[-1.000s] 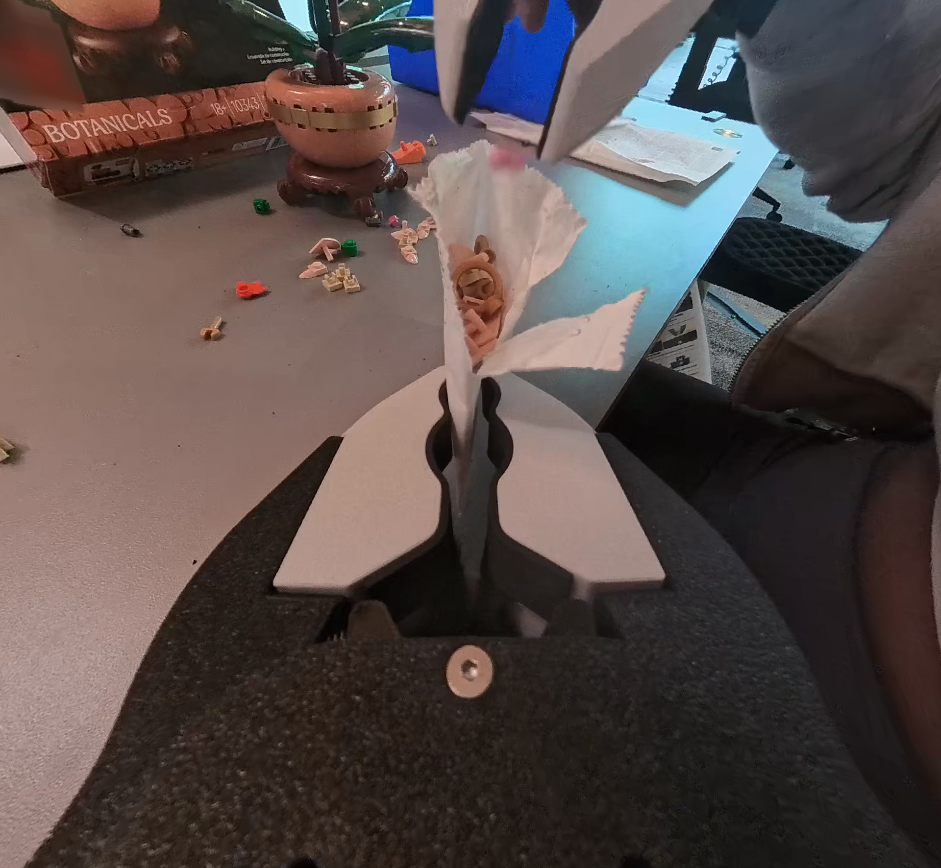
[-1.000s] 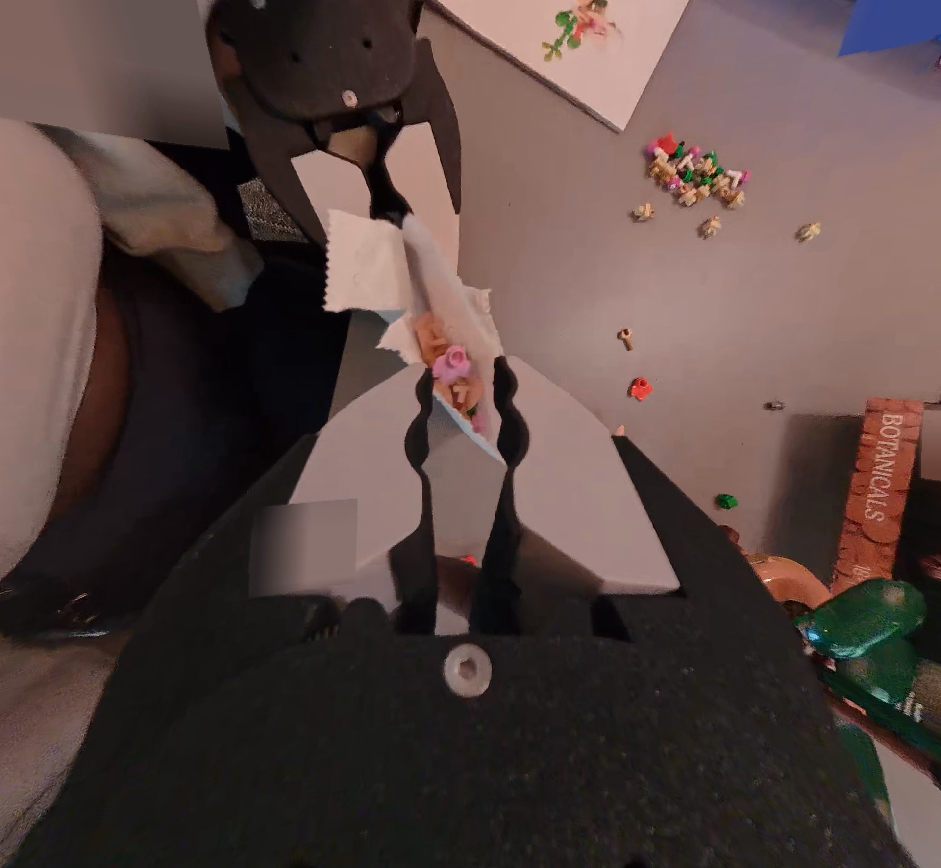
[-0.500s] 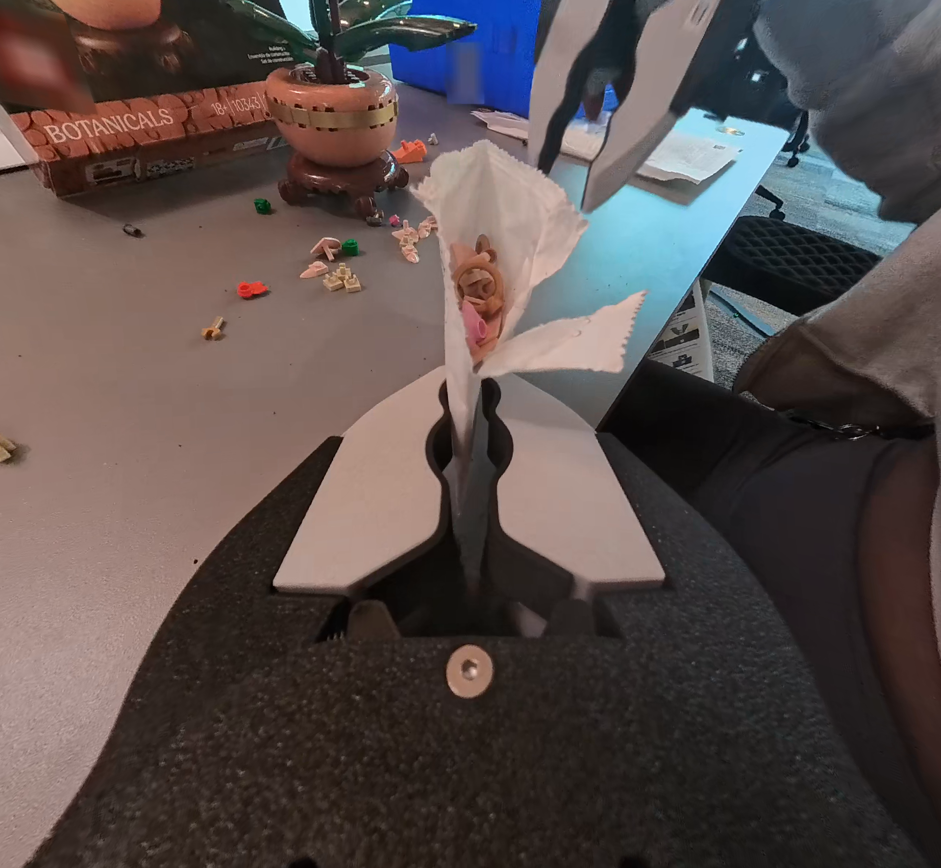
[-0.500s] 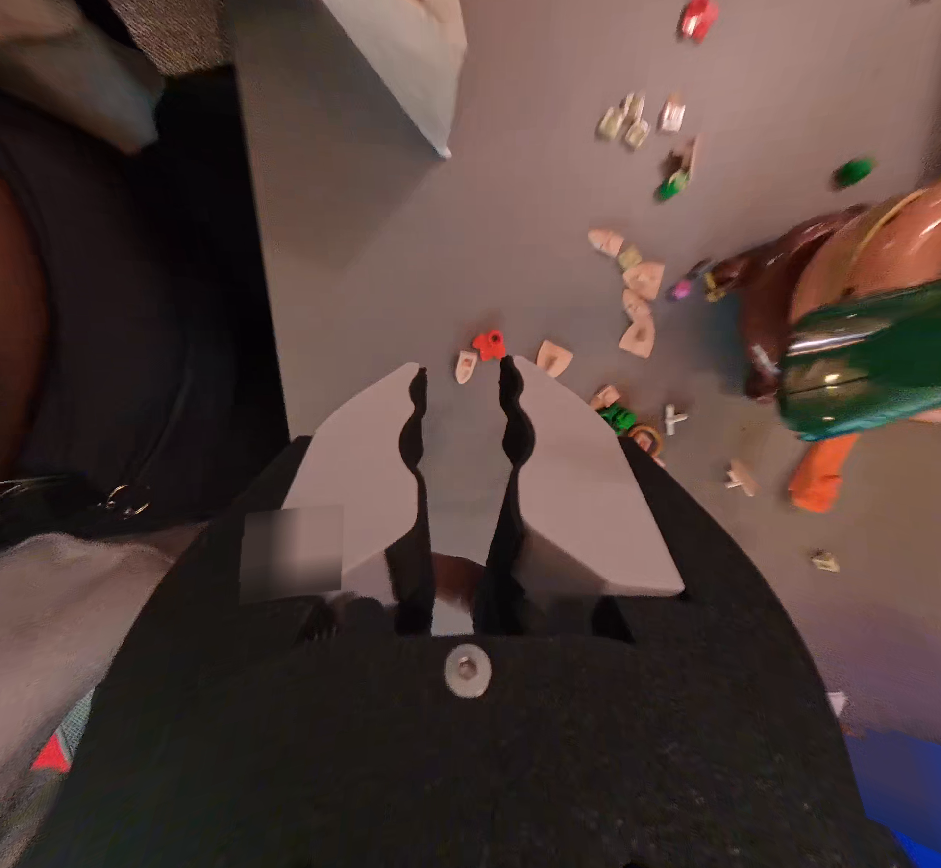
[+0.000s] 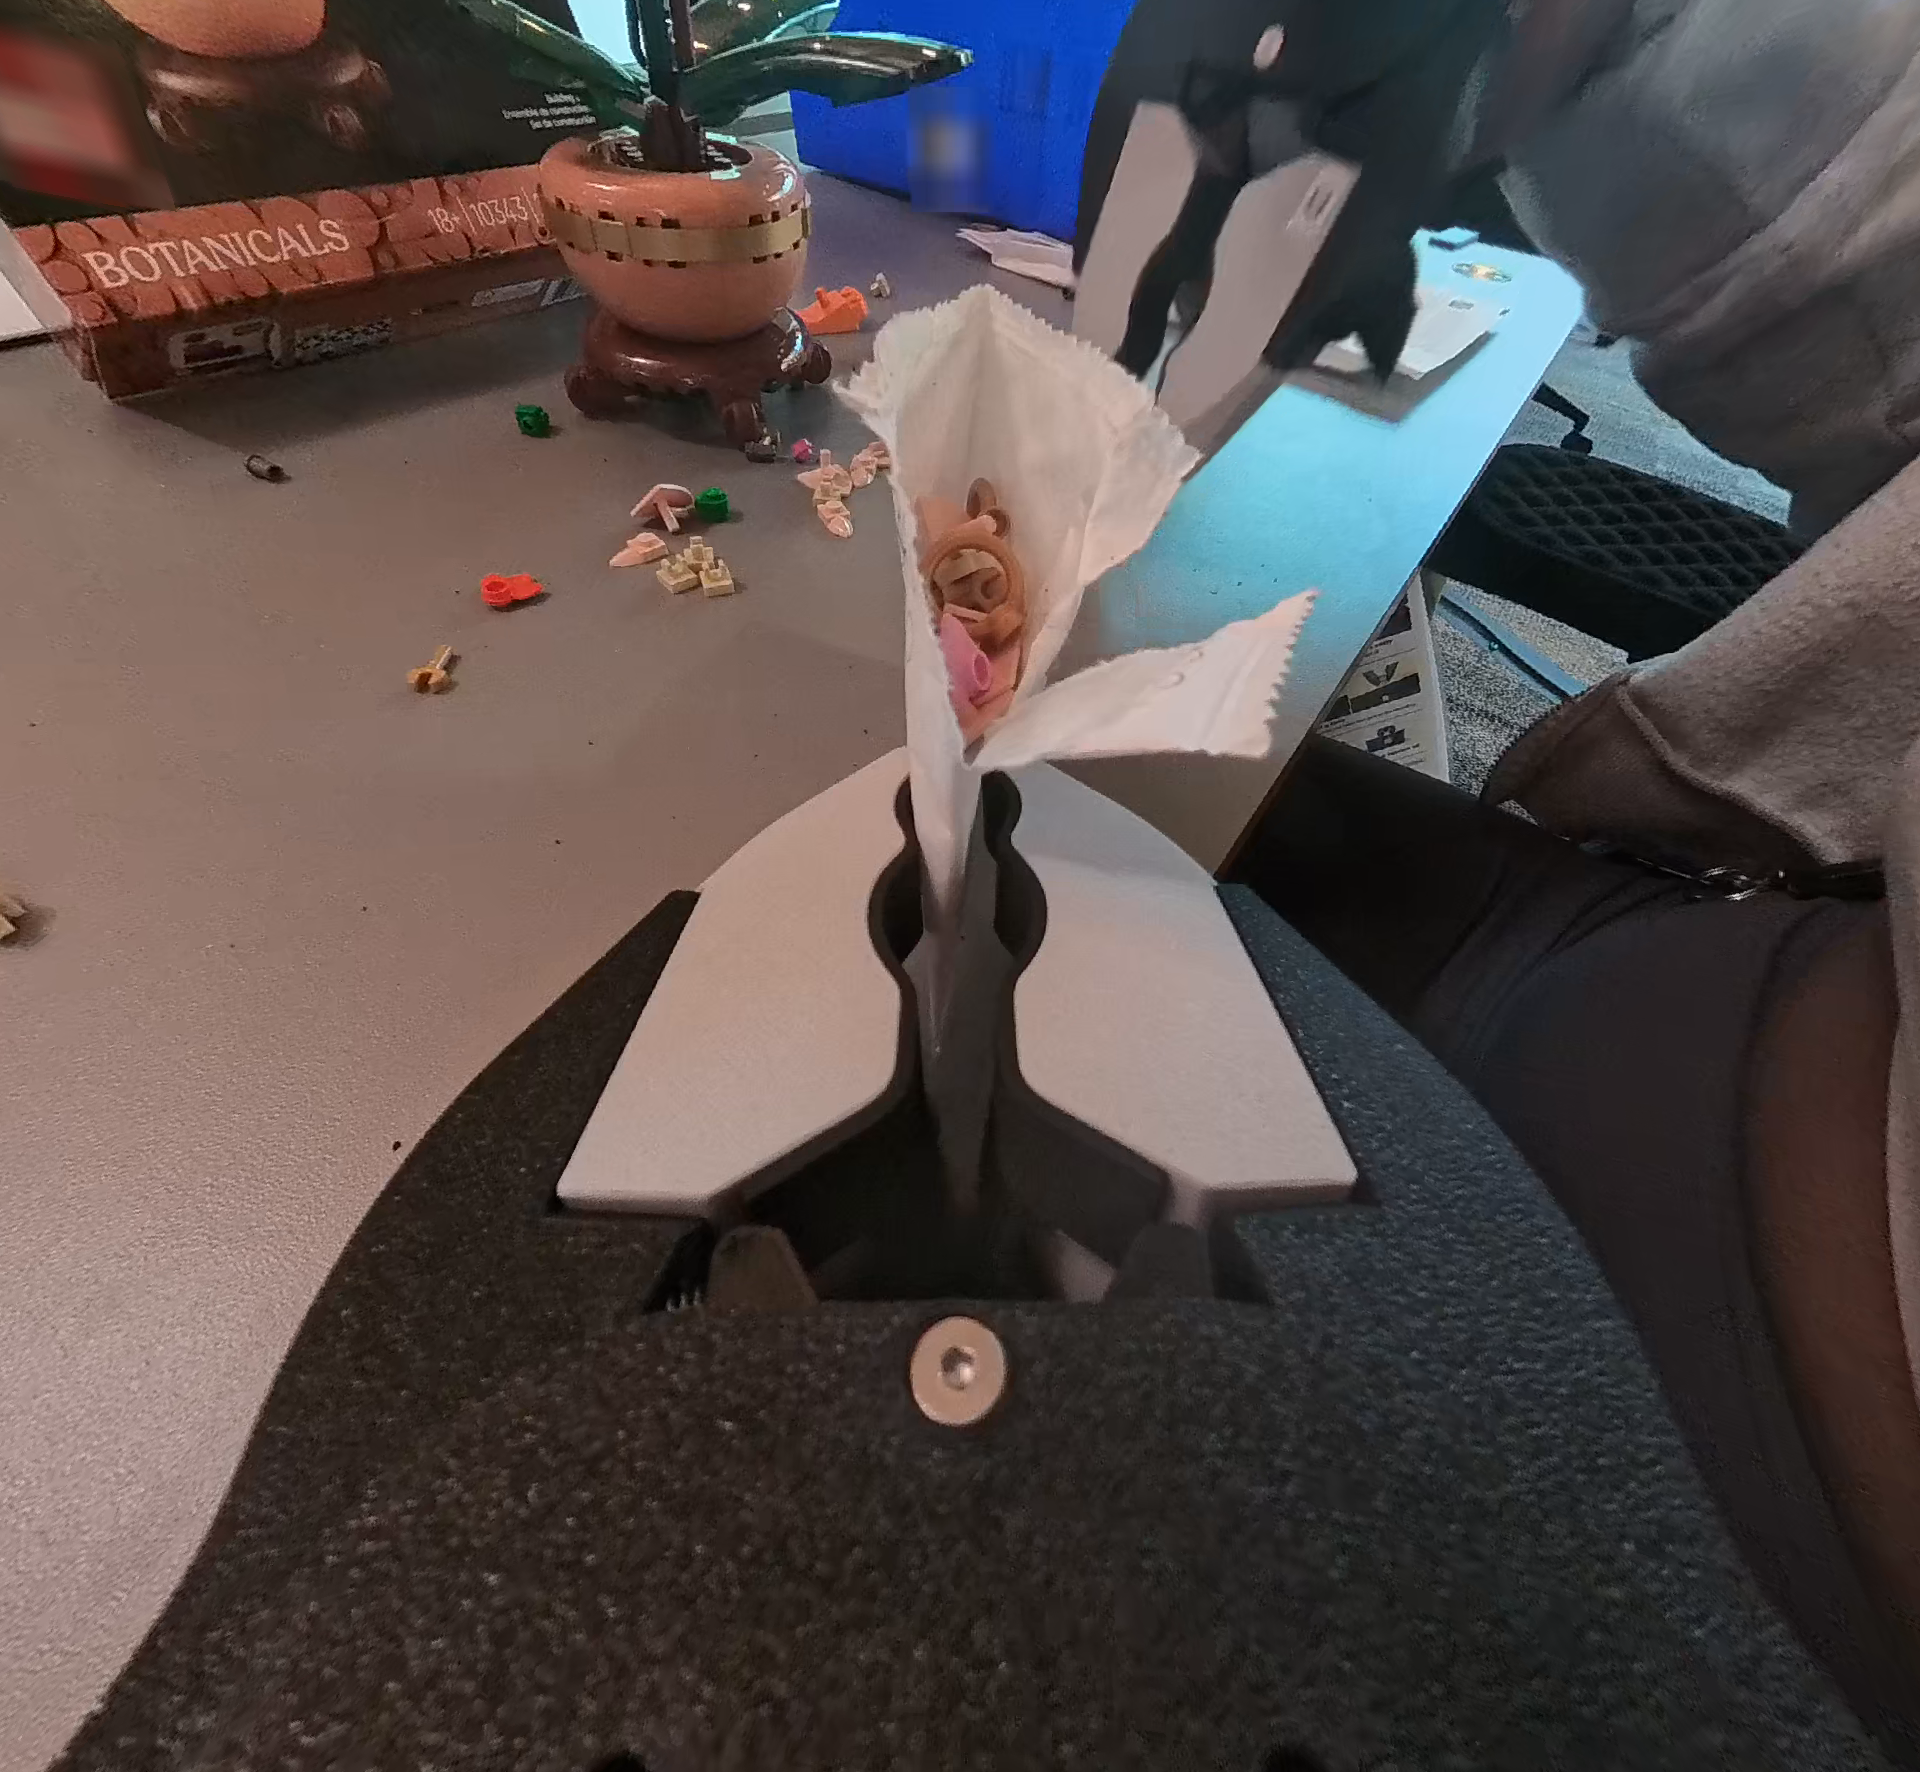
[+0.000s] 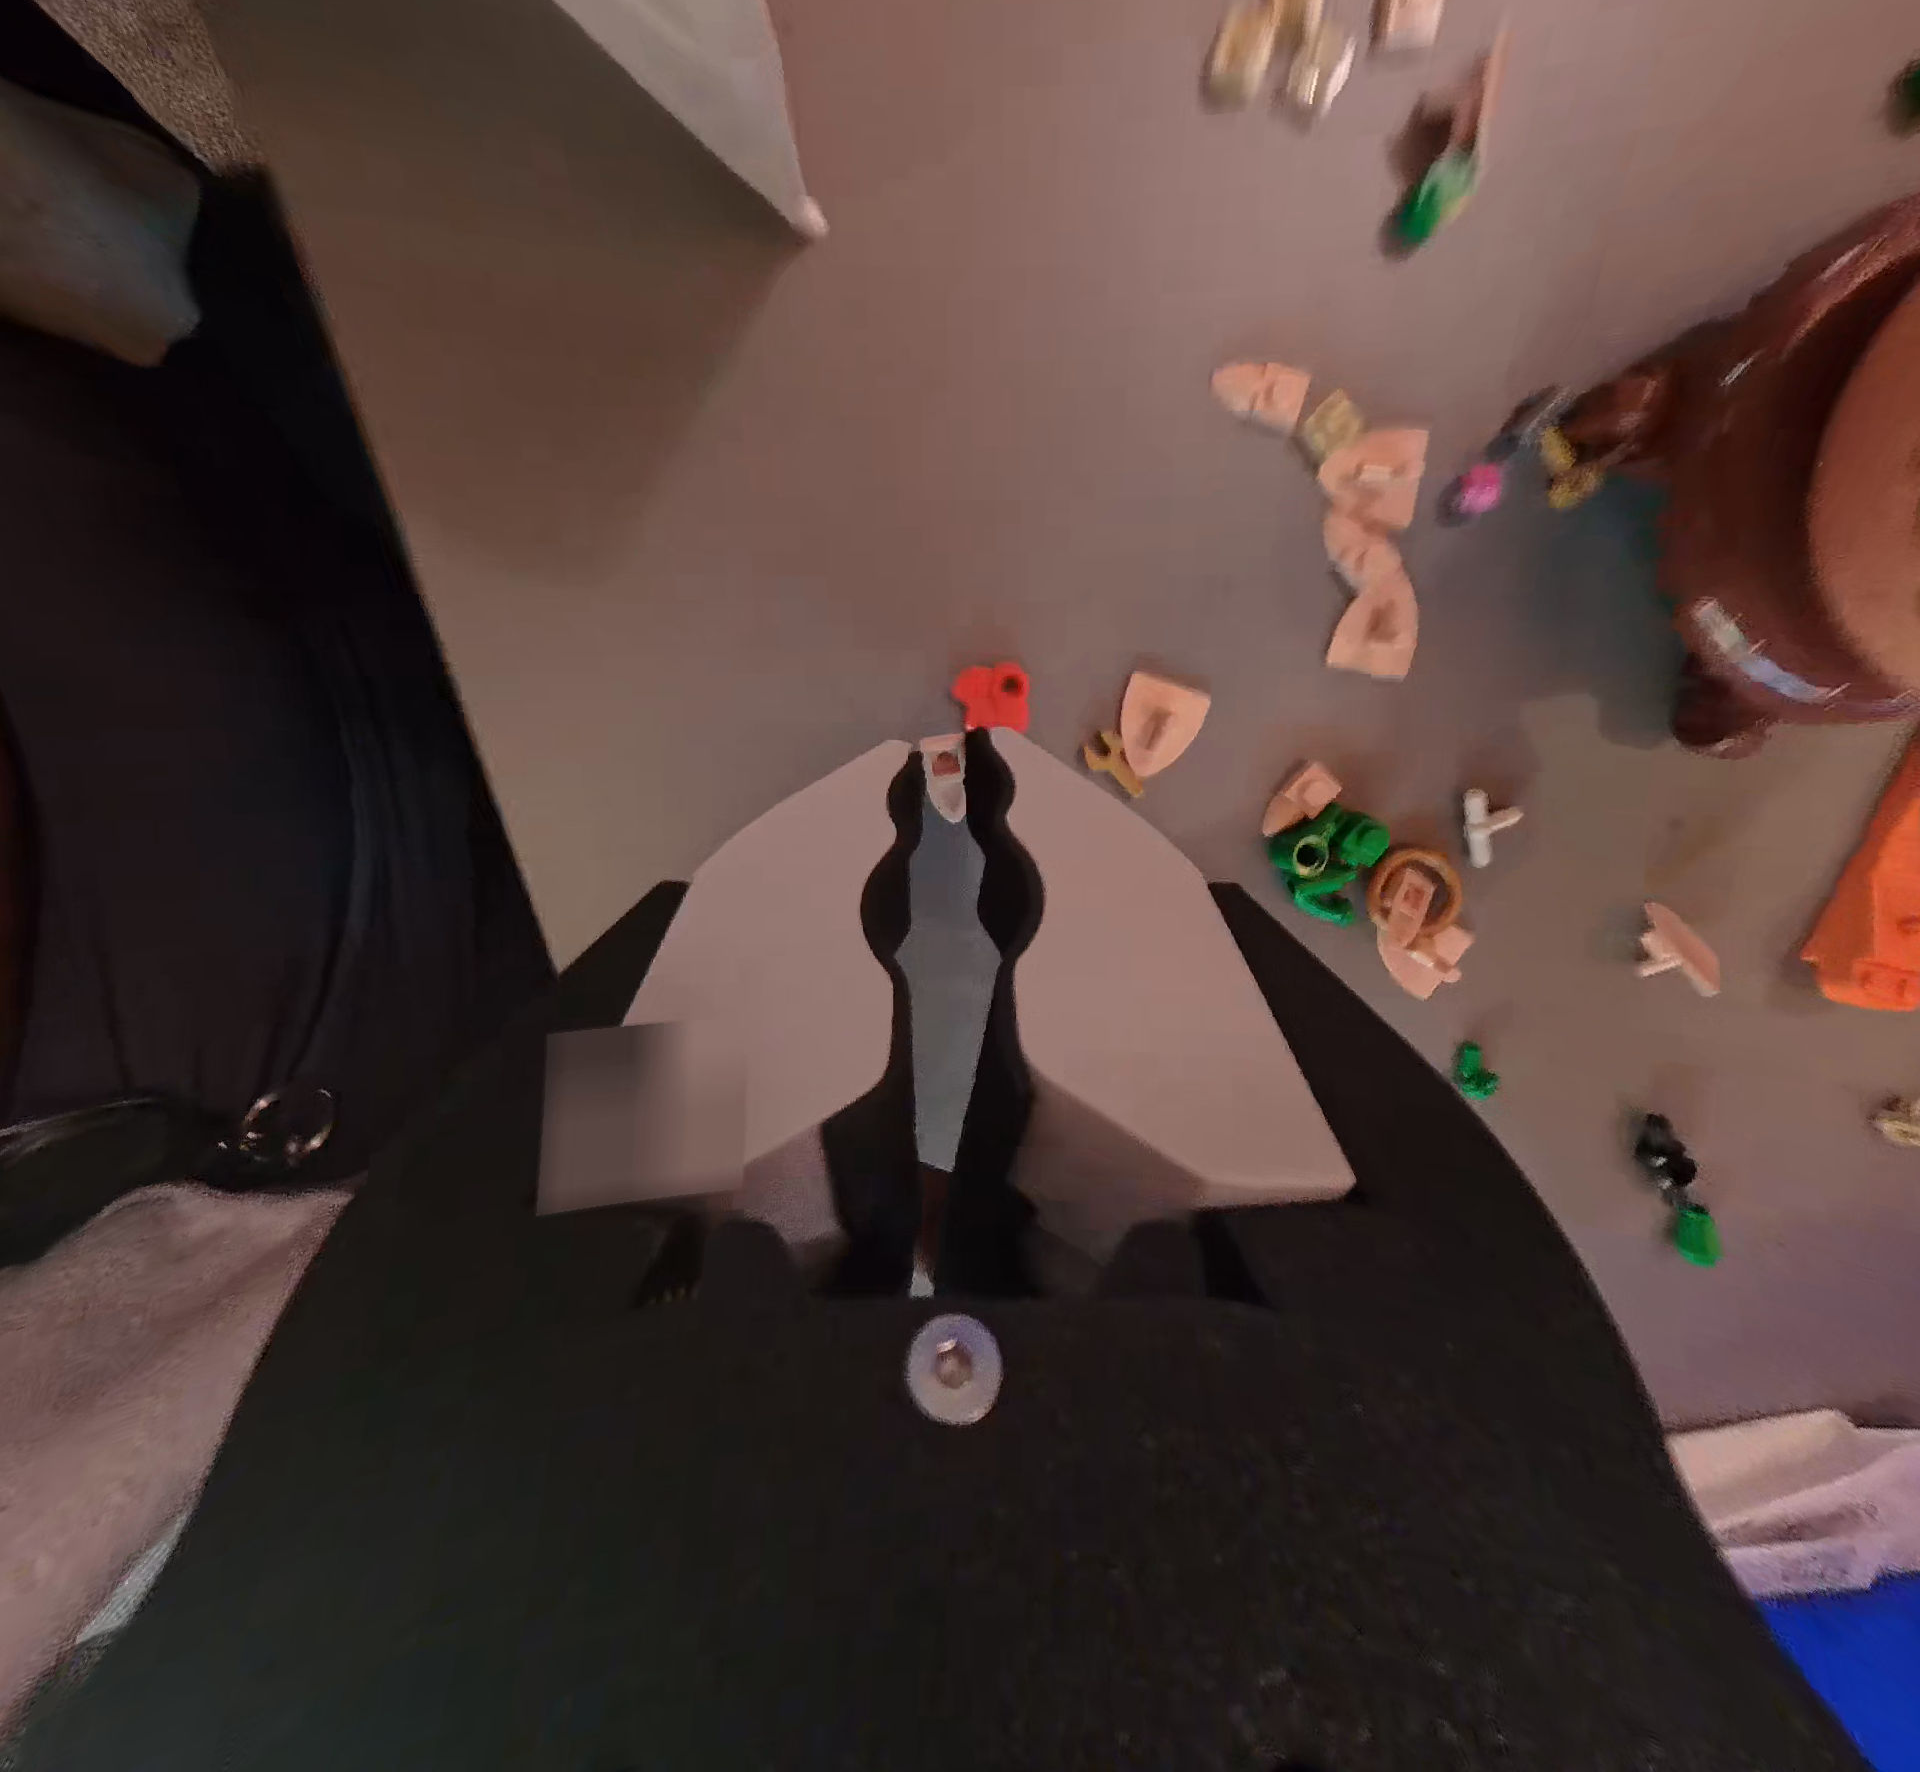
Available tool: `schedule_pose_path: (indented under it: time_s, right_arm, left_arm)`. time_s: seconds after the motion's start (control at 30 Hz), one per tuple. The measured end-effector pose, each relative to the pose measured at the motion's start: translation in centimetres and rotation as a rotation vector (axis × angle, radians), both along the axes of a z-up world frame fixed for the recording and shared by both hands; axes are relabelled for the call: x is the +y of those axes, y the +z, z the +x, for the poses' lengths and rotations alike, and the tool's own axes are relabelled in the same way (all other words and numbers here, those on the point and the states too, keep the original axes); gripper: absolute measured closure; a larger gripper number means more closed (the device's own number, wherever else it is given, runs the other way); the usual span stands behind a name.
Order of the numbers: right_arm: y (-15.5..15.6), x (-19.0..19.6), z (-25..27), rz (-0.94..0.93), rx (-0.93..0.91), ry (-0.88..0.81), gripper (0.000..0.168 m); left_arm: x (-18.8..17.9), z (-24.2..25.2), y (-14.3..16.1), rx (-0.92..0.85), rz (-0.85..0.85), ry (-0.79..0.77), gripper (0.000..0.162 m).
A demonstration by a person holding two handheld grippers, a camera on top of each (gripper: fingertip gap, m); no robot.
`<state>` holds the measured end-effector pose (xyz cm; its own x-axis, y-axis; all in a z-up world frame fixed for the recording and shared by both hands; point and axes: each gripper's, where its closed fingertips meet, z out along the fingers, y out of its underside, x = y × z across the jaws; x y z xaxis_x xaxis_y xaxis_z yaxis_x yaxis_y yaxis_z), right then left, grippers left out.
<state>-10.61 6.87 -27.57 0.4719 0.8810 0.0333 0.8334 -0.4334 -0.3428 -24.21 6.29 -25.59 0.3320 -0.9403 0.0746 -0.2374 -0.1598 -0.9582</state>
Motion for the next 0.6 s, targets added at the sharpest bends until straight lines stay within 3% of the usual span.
schedule_pose_path:
  time_s: [0.2, 0.3, 0.43, 0.6]
  right_arm:
    - [11.3, 0.3, -9.1, 0.327, 0.436, 0.158, 0.160]
    - [10.6, 0.8, -11.1, 0.321, 0.426, 0.182, 0.159]
    - [7.9, 0.7, -11.4, 0.235, 0.405, 0.153, 0.140]
    - [9.2, 0.2, -10.8, 0.276, 0.504, 0.142, 0.137]
  left_arm:
    - [0.0, 0.0, 0.0, 0.002, 0.001, 0.001, 0.154]
    - [-0.1, 0.0, 0.0, 0.002, 0.004, 0.002, 0.154]
    - [0.0, -0.1, 0.0, 0.003, 0.006, 0.001, 0.154]
    - [0.0, 0.0, 0.0, 0.002, 0.004, 0.000, 0.154]
